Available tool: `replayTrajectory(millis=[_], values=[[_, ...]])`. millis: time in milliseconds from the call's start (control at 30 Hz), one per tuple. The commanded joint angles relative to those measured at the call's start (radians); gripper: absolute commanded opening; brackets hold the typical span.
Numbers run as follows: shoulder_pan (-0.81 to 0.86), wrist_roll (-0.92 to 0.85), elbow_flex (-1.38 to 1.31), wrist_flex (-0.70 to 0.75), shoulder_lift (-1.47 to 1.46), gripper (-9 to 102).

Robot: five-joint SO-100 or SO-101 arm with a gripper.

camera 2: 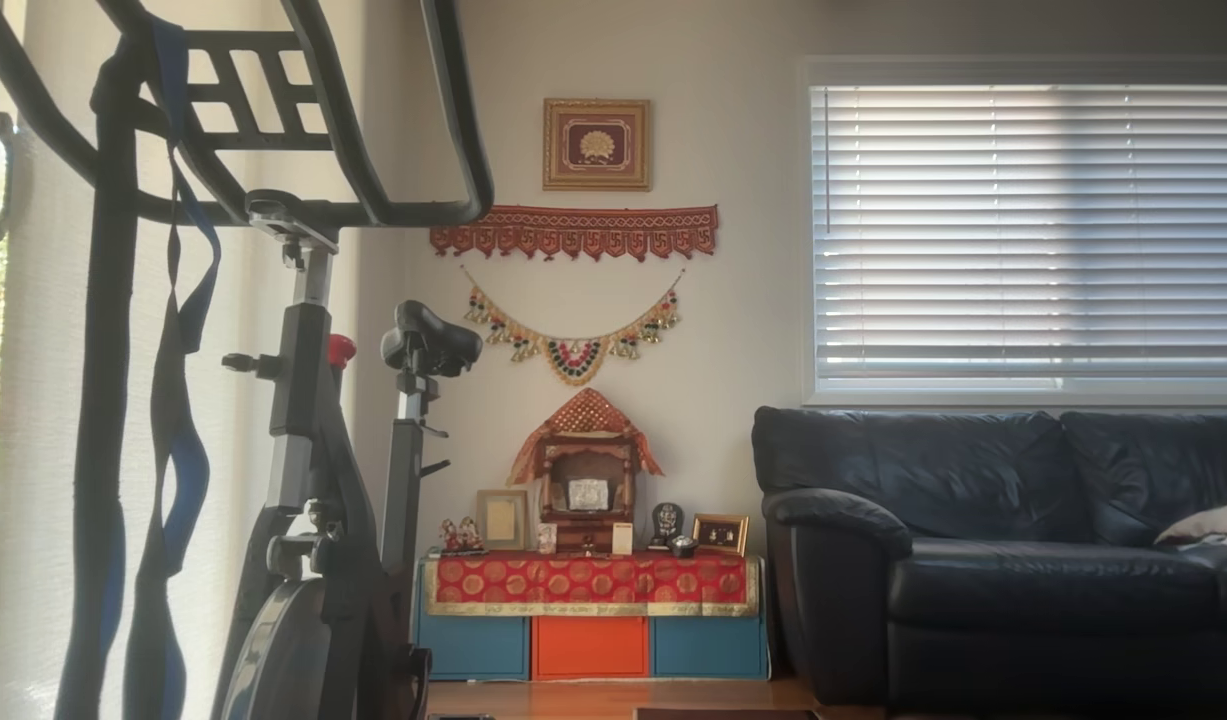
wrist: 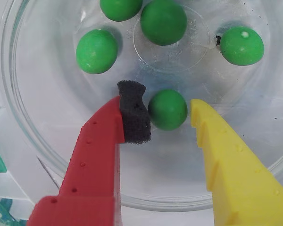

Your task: Sort medicines into box.

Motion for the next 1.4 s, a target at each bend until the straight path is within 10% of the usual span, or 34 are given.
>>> replayTrajectory(millis=[0, 1367], values=[[-0.041, -0.020, -0.051, 0.035, -0.009, 17], [0.049, -0.127, -0.006, -0.104, 0.262, 1]])
